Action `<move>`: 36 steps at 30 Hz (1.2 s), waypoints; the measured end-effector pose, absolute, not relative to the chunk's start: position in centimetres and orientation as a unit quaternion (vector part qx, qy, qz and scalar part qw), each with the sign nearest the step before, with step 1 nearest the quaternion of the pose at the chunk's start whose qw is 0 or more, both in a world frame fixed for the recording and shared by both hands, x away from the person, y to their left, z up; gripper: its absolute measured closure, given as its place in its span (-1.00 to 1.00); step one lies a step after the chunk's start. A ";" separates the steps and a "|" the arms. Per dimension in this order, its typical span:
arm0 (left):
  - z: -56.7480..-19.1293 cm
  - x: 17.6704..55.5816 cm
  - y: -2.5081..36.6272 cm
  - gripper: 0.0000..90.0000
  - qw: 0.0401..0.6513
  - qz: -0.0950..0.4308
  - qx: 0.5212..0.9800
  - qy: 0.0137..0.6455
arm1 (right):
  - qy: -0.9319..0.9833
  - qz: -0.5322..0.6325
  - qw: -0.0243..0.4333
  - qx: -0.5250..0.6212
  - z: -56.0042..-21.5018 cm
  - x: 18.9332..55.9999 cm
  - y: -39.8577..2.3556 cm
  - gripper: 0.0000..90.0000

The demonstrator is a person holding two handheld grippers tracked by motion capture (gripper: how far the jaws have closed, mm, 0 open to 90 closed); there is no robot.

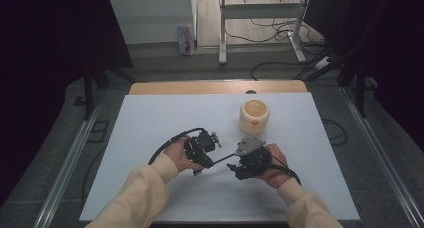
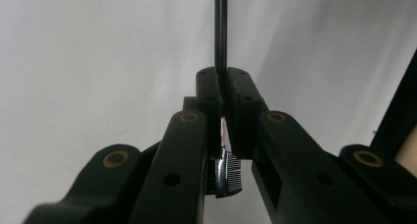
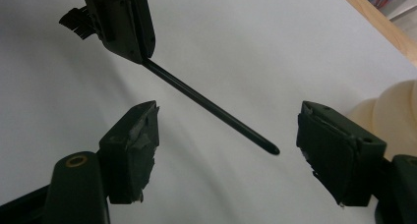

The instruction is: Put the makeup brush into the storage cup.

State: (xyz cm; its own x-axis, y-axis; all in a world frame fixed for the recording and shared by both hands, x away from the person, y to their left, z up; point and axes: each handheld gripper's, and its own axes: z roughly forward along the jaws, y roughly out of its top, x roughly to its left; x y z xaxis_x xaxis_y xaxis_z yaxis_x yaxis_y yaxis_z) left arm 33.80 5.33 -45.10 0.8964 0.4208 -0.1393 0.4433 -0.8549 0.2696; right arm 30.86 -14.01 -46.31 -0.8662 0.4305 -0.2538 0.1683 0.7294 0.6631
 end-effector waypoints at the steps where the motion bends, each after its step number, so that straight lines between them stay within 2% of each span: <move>1: -45.1 33.8 5.3 0.91 0.151 -0.038 0.962 0.225 | 0.912 0.322 0.199 0.156 -46.4 31.0 -13.7 -0.42; 7: -45.0 33.8 5.2 0.91 0.147 -0.042 0.963 0.224 | 0.923 0.302 0.197 0.134 -46.5 31.0 -13.0 -0.32; 16: -45.0 33.9 5.1 0.91 0.139 -0.047 0.967 0.210 | 0.939 0.274 0.184 0.101 -47.2 31.3 -12.0 -0.06; 23: -45.0 34.0 5.2 0.91 0.144 -0.055 0.965 0.212 | 0.940 0.267 0.199 0.072 -47.4 31.3 -11.6 0.15; 26: -44.8 34.1 5.2 0.91 0.140 -0.062 0.967 0.204 | 0.942 0.260 0.205 0.054 -47.5 31.3 -11.4 0.31; 27: -45.3 33.5 4.7 0.91 0.178 -0.069 0.950 0.248 | 0.947 0.249 0.190 0.075 -47.5 30.9 -11.3 0.37; 28: -45.3 33.4 4.7 0.91 0.182 -0.070 0.947 0.254 | 0.942 0.257 0.214 0.031 -47.5 31.5 -11.2 0.43; 31: -44.9 34.0 4.9 0.91 0.152 -0.078 0.962 0.211 | 0.944 0.249 0.218 0.018 -47.6 31.3 -11.1 0.55; 36: -44.8 34.2 5.0 0.90 0.162 -0.073 0.961 0.213 | 0.950 0.217 0.225 -0.011 -48.1 30.4 -10.8 0.76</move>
